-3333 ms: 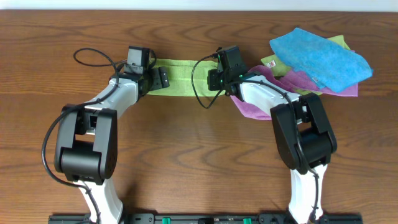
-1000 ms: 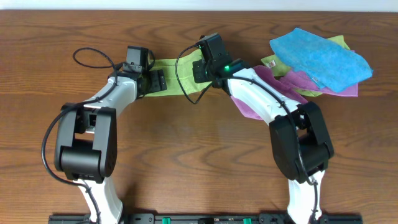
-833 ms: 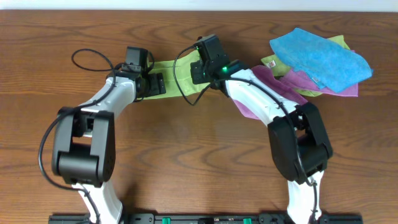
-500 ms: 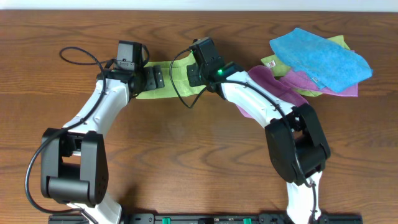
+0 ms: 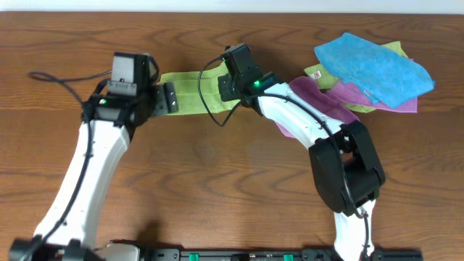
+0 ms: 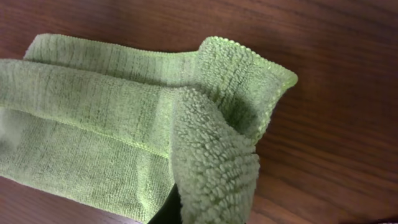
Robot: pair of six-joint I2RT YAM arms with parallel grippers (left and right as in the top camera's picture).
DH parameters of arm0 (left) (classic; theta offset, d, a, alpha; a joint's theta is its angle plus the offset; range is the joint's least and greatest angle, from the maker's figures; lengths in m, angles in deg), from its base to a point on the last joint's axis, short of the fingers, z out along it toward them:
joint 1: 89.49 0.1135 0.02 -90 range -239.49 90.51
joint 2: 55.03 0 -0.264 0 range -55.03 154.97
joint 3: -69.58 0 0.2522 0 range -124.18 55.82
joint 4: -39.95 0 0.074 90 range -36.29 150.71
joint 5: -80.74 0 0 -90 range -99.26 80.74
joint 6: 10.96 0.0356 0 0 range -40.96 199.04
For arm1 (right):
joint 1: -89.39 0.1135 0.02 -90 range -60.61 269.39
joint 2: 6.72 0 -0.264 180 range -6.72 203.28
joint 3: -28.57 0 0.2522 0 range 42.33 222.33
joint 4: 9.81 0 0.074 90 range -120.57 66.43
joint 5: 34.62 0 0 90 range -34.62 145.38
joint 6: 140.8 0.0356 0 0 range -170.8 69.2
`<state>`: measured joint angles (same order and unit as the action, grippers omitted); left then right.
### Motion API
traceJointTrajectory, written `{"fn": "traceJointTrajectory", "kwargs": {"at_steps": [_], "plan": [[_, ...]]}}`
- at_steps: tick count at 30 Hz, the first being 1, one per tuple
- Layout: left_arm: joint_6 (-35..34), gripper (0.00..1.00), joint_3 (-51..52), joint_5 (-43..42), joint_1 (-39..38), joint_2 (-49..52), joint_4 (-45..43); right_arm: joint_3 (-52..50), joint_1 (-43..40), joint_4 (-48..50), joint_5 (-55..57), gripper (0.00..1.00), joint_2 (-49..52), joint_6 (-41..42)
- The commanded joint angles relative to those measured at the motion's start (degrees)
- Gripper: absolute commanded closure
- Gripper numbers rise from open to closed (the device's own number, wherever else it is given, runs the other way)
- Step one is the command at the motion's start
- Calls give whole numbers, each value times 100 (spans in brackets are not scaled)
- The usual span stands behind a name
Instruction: Fold the cloth
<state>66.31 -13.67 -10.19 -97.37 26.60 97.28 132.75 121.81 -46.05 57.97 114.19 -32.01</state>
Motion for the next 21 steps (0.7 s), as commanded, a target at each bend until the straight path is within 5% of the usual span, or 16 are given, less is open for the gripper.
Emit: {"fn": "traceJointTrajectory", "kwargs": {"at_steps": [1, 7, 21], "plan": [[118, 15, 33, 402, 37, -181, 496, 175, 103, -46, -68, 99, -153, -63], [118, 22, 35, 605, 37, -553, 1152, 341, 181, -293, -57, 99, -153, -63], [92, 22, 35, 710, 37, -1606, 1818, 592, 313, -348, 63, 98, -85, -61]]}}
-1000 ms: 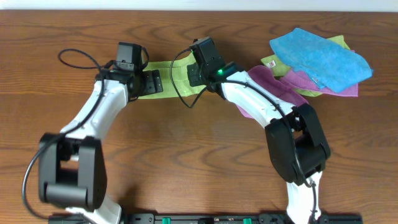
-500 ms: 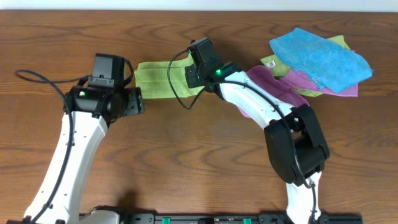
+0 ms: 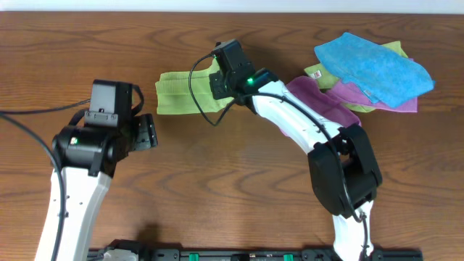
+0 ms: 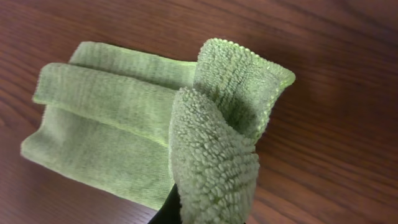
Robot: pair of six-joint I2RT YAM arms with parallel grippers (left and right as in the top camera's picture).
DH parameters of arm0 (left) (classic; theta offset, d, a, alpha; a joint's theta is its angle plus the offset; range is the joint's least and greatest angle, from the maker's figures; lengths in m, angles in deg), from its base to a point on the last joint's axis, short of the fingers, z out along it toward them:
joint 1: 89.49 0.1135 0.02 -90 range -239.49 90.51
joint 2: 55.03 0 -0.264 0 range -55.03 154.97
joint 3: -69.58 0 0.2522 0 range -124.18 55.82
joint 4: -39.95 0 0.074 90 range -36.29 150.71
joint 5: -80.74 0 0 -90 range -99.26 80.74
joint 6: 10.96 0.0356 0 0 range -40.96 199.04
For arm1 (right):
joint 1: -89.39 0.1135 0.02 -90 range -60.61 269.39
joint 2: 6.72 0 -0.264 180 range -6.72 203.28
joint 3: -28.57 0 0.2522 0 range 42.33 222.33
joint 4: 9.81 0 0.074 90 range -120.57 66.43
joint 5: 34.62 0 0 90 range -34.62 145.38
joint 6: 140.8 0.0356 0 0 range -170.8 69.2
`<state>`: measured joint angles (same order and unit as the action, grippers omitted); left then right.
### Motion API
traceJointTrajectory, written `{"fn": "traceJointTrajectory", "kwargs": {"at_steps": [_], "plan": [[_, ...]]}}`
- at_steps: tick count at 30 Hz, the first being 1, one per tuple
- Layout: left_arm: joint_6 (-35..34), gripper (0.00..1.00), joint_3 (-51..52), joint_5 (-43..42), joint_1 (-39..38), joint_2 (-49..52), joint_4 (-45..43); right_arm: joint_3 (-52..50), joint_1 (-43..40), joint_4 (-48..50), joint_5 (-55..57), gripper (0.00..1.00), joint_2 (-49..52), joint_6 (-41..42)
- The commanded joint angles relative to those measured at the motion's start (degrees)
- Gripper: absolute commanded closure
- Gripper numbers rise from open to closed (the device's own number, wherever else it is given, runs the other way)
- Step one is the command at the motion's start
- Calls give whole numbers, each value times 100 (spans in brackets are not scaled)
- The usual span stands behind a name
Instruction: Fold the cloth
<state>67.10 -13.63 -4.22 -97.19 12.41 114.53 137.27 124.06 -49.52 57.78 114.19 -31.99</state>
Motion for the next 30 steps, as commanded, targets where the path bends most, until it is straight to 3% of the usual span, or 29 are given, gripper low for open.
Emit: {"fn": "traceJointTrajectory", "kwargs": {"at_steps": [1, 9, 30], "plan": [[13, 23, 31, 114, 20, -267, 133, 140, 90, 2, 85, 99, -48, -63], [-96, 22, 31, 107, 20, -922, 398, 140, 83, -221, 675, 99, 142, 153], [-245, 22, 31, 109, 17, -1639, 1034, 203, 616, 372, 166, 99, 170, 278]]}}
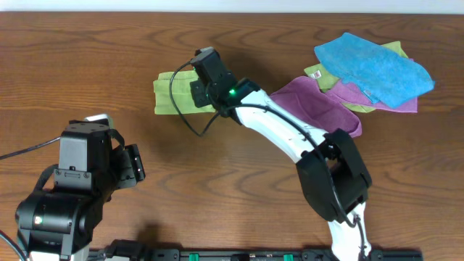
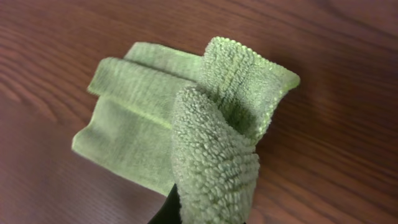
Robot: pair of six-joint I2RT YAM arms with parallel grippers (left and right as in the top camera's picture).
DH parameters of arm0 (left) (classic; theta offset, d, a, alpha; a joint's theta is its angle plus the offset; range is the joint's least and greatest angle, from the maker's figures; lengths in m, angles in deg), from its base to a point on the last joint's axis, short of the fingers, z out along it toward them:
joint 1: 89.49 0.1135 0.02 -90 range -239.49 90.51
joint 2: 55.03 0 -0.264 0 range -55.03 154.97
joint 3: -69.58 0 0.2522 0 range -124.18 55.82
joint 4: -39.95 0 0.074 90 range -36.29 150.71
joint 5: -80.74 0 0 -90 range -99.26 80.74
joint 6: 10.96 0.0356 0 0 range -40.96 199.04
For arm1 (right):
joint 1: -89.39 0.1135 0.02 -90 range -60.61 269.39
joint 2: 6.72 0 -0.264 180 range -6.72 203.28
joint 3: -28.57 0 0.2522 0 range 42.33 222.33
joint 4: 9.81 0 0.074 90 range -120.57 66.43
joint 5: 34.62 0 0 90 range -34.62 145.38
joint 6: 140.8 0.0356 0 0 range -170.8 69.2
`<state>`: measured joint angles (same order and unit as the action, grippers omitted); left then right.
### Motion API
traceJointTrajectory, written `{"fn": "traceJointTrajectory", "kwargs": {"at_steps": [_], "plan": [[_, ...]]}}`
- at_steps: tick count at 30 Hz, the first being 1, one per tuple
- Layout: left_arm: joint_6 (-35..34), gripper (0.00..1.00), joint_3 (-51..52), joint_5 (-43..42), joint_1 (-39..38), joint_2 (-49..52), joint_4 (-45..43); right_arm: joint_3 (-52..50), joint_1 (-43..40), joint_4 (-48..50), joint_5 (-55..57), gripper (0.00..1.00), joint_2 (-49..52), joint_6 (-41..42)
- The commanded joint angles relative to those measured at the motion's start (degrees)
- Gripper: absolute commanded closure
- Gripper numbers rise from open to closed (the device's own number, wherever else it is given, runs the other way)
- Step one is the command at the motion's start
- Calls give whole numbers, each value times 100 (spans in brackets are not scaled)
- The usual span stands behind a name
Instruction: Fold the cloth
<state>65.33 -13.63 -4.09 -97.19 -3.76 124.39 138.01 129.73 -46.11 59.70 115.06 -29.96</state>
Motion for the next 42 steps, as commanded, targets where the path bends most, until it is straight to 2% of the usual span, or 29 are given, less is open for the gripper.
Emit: {"fn": "traceJointTrajectory", "kwargs": {"at_steps": [1, 18, 31, 42], "plan": [[-68, 22, 31, 96, 17, -24, 55, 129, 70, 37, -26, 99, 85, 46], [-153, 22, 31, -221, 17, -57, 151, 129, 251, 1733, -76, 98, 636, 188], [-155, 22, 31, -221, 17, -57, 170, 129, 693, 2068, -68, 98, 905, 210], [-157, 22, 31, -227, 17, -57, 321, 129, 702, 3154, 61, 95, 1381, 232]]}}
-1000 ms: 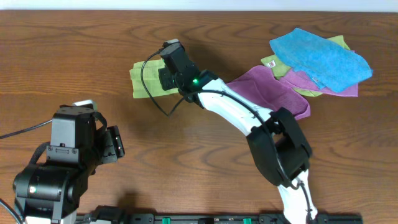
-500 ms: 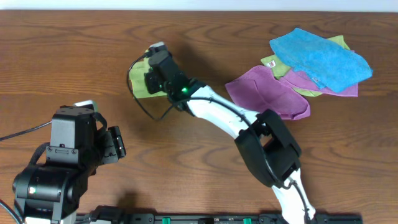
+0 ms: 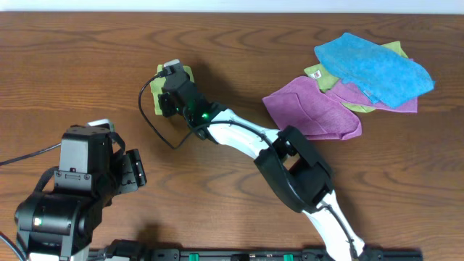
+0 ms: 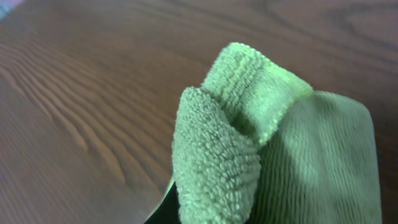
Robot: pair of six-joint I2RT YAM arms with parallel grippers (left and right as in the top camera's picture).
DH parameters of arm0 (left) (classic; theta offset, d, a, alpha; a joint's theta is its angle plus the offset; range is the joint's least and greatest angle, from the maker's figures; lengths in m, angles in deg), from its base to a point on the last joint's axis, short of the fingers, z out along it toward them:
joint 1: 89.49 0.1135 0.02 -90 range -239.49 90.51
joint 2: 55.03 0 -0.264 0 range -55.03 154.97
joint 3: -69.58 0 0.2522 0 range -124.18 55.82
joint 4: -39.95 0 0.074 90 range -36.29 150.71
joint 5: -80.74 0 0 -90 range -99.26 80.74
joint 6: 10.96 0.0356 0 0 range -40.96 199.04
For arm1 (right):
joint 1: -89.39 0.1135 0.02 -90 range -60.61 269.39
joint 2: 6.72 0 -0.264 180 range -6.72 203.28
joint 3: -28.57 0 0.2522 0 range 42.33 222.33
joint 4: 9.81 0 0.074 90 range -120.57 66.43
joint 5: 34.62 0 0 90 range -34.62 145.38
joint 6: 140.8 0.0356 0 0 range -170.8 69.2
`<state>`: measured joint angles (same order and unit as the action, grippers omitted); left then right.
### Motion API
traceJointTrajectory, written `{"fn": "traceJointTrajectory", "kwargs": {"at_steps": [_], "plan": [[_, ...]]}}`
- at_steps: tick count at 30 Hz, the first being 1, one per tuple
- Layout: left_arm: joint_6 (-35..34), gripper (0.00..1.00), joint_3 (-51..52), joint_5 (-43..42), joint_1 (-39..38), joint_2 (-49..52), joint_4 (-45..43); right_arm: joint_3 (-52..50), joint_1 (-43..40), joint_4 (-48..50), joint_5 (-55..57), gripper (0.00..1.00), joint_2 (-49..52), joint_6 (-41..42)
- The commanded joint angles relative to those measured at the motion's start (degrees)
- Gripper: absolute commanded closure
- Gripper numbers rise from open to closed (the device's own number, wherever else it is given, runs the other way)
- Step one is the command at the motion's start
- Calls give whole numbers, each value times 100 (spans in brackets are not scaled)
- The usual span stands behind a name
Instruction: Fold the cloth
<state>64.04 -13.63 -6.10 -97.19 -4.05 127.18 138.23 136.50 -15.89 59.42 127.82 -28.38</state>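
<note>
The green cloth lies at the back left of the table as a small doubled-over pad, mostly hidden under my right wrist. My right gripper is over it, shut on a bunched edge of the green cloth. In the right wrist view that edge is pinched up close to the camera, with a flat ribbed layer beneath it to the right. The fingers themselves are hidden by the fabric. My left gripper is drawn back near the front left, open and holding nothing.
A pile of other cloths sits at the back right: a blue one on top, a purple one spread toward the middle, and a green one peeking out. A black cable loops beside my right wrist.
My right gripper has moved further left with the cloth's end still held. It now sits over the cloth's left end, so the cloth looks about half as long. The left arm has not moved.
At first the cloth lay as a long strip with my left gripper at its left end and my right shut on its right end. Then the left gripper was off the cloth and drawn back. My right stood further left each time, and now holds its end over the left end.
</note>
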Motion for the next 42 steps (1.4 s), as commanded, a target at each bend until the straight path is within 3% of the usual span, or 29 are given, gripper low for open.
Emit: {"fn": "traceJointTrajectory", "kwargs": {"at_steps": [1, 9, 12, 14, 15, 17, 18, 33, 42], "plan": [[-26, 22, 31, -26, 17, -28, 48, 107, 35, 219, 87, 98, 114, 76], [-26, 22, 31, -24, 17, -28, 55, 107, 44, 142, 221, 98, 127, 70], [-31, 23, 31, -24, 17, -28, 57, 107, 44, 111, 219, 82, 146, 72], [-48, 23, 31, -24, 17, -28, 59, 107, 44, 39, 219, 79, 149, 74], [-48, 23, 31, -24, 17, -28, 66, 107, 46, 24, 219, 73, 151, 74], [-74, 23, 31, -24, 17, -28, 76, 107, 44, 26, 221, 41, 151, 72], [-90, 23, 31, -24, 17, -28, 81, 107, 44, 33, 223, 1, 151, 72], [-177, 23, 31, -131, 17, -28, 85, 109, 52, 387, 142, 1, 149, 138], [-173, 23, 31, -109, 17, -28, 85, 199, 55, 363, -514, 1, 79, 284]]}}
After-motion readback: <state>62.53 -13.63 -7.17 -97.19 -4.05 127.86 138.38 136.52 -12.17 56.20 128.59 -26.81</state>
